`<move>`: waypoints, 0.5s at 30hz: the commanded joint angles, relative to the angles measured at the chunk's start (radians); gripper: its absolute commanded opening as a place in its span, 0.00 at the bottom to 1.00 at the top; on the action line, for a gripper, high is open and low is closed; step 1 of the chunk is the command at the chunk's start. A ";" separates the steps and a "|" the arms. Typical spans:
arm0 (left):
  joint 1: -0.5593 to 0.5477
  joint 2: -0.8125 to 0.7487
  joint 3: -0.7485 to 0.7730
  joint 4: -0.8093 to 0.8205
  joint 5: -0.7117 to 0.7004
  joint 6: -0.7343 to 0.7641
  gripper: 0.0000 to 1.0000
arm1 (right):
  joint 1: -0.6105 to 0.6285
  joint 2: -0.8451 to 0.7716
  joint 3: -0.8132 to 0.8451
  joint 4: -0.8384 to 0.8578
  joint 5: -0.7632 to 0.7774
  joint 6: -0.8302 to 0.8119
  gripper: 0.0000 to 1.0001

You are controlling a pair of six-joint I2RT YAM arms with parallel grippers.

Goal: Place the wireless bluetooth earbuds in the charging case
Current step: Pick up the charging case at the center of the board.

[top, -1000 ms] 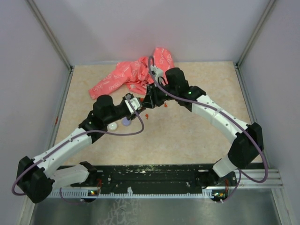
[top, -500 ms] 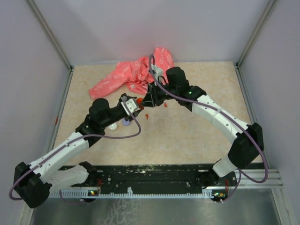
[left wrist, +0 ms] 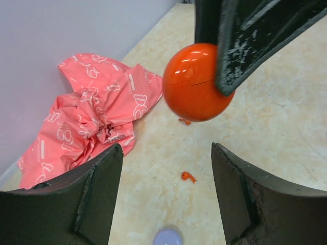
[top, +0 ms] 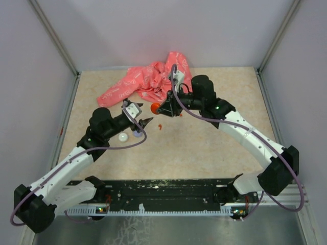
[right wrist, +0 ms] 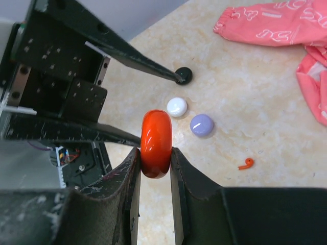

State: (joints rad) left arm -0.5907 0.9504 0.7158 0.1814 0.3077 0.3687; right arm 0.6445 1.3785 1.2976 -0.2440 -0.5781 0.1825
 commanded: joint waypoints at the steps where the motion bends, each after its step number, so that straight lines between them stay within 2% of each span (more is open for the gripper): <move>1: 0.064 -0.011 0.023 0.059 0.233 -0.125 0.74 | -0.015 -0.078 -0.024 0.094 -0.048 -0.104 0.05; 4: 0.094 -0.009 0.021 0.096 0.365 -0.181 0.73 | -0.017 -0.083 -0.025 0.085 -0.094 -0.140 0.05; 7: 0.108 -0.003 0.020 0.125 0.428 -0.222 0.73 | -0.017 -0.091 -0.036 0.090 -0.104 -0.153 0.05; 12: 0.117 0.001 0.018 0.149 0.473 -0.255 0.71 | -0.017 -0.099 -0.049 0.088 -0.110 -0.165 0.05; 15: 0.118 0.003 0.013 0.158 0.449 -0.263 0.70 | -0.016 -0.085 -0.033 0.064 -0.079 -0.134 0.05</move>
State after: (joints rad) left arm -0.4793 0.9516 0.7162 0.2882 0.7158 0.1474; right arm 0.6380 1.3209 1.2484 -0.2081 -0.6632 0.0444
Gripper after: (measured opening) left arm 0.711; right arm 0.249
